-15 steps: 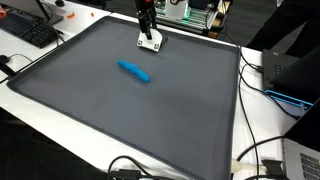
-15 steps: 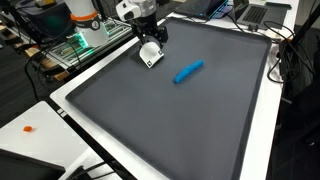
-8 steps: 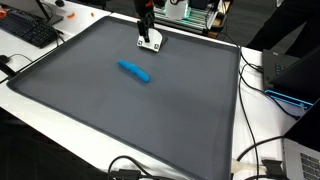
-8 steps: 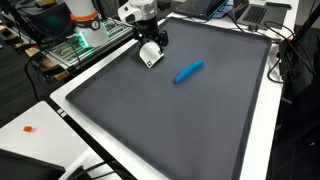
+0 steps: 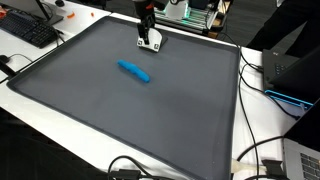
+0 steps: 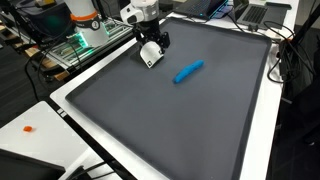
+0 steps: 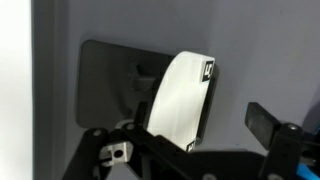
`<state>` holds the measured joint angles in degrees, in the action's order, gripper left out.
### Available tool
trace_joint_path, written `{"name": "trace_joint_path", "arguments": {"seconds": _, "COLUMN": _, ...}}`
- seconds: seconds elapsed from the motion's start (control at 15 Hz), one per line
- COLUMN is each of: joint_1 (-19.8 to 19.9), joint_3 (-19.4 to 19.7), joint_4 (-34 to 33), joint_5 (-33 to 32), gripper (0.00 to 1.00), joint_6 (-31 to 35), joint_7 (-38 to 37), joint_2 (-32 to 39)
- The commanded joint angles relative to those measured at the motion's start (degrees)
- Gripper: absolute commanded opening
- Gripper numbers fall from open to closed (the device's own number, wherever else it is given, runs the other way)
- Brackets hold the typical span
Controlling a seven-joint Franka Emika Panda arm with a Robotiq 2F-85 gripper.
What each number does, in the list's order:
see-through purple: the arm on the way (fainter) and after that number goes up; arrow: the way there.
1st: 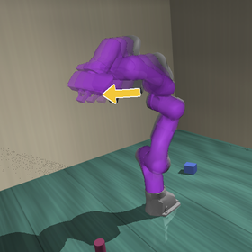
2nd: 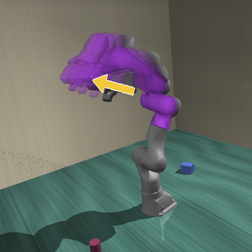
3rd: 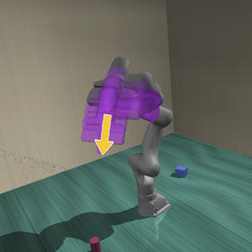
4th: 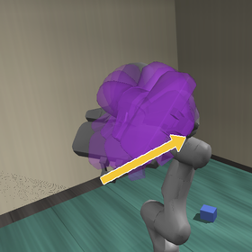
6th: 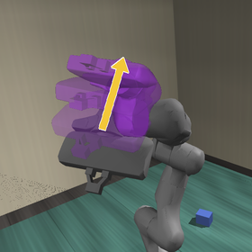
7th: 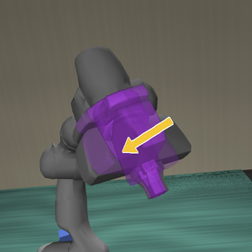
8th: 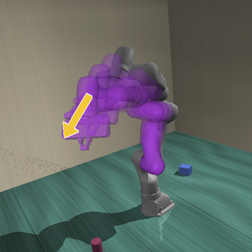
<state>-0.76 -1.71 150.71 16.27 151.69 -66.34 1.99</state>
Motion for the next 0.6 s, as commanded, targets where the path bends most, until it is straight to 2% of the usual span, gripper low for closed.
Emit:
{"name": "trace_joint_path", "arguments": {"seconds": 0.0, "joint_1": -0.6, "joint_3": 0.3, "joint_4": 0.6, "joint_5": -1.2, "gripper": 0.93, "joint_6": 2.1, "joint_7": -2.6, "joint_2": 0.5}}
{"name": "trace_joint_path", "arguments": {"seconds": 0.07, "joint_1": -0.6, "joint_3": 0.3, "joint_4": 0.6, "joint_5": -1.0, "gripper": 0.85, "joint_6": 2.1, "joint_7": -2.7, "joint_2": 0.5}}
{"name": "trace_joint_path", "arguments": {"seconds": 0.2, "joint_1": -0.6, "joint_3": 0.3, "joint_4": 0.5, "joint_5": -0.3, "gripper": 0.88, "joint_6": 2.4, "joint_7": -3.1, "joint_2": 0.5}}
{"name": "trace_joint_path", "arguments": {"seconds": 0.27, "joint_1": -0.6, "joint_3": 0.3, "joint_4": 0.5, "joint_5": -0.6, "gripper": 0.77, "joint_6": 2.5, "joint_7": -3.7, "joint_2": 0.5}}
{"name": "trace_joint_path", "arguments": {"seconds": 0.33, "joint_1": -0.6, "joint_3": 0.3, "joint_4": 0.5, "joint_5": -0.7, "gripper": 0.62, "joint_6": 2.7, "joint_7": -4.1, "joint_2": 0.5}}
{"name": "trace_joint_path", "arguments": {"seconds": 0.53, "joint_1": -0.6, "joint_3": 0.4, "joint_4": 0.5, "joint_5": -0.7, "gripper": 0.38, "joint_6": 3.2, "joint_7": -4.9, "joint_2": 0.6}}
